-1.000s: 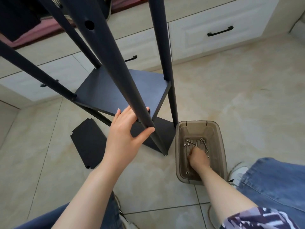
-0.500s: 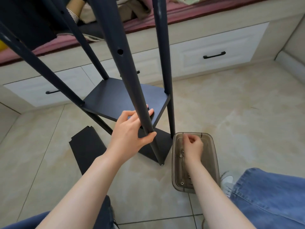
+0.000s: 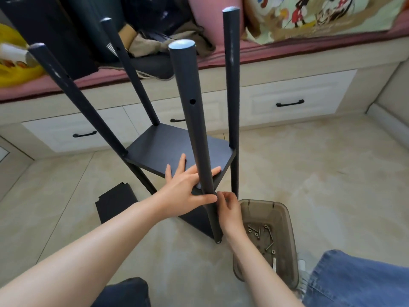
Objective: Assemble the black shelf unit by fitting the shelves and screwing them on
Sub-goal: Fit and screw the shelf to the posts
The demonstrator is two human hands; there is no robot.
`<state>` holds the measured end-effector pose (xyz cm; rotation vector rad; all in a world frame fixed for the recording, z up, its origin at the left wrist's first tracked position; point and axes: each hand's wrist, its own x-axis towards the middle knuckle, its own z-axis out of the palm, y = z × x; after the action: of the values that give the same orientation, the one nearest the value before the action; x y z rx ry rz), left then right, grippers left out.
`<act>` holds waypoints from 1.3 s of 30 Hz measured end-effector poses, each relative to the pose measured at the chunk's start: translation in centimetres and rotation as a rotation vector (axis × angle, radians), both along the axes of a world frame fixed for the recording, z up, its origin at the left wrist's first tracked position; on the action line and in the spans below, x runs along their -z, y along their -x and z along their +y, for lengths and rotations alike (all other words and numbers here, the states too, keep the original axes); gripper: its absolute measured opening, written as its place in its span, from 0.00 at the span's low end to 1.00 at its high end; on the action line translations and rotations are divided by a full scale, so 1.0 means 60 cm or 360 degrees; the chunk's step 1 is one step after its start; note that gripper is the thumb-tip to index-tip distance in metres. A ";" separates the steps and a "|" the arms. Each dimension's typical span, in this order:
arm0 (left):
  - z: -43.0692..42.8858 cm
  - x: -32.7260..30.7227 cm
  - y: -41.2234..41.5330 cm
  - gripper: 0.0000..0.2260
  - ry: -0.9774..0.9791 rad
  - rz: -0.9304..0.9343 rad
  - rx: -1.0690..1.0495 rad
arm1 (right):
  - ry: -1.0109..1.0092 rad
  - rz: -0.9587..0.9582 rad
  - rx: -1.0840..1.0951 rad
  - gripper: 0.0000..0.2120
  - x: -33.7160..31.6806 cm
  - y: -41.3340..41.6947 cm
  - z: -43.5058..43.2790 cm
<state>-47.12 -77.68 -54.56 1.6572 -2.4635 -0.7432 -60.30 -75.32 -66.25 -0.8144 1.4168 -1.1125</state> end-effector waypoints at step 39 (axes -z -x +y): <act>0.010 -0.040 -0.343 0.21 -0.0224 0.1174 -0.1152 | 0.0742 0.0537 -0.0752 0.02 -0.160 -0.212 -0.143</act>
<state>-26.55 -77.07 -52.19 1.7078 -1.2329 -1.1336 -47.61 -83.89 -56.66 -1.6399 1.1448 -0.9681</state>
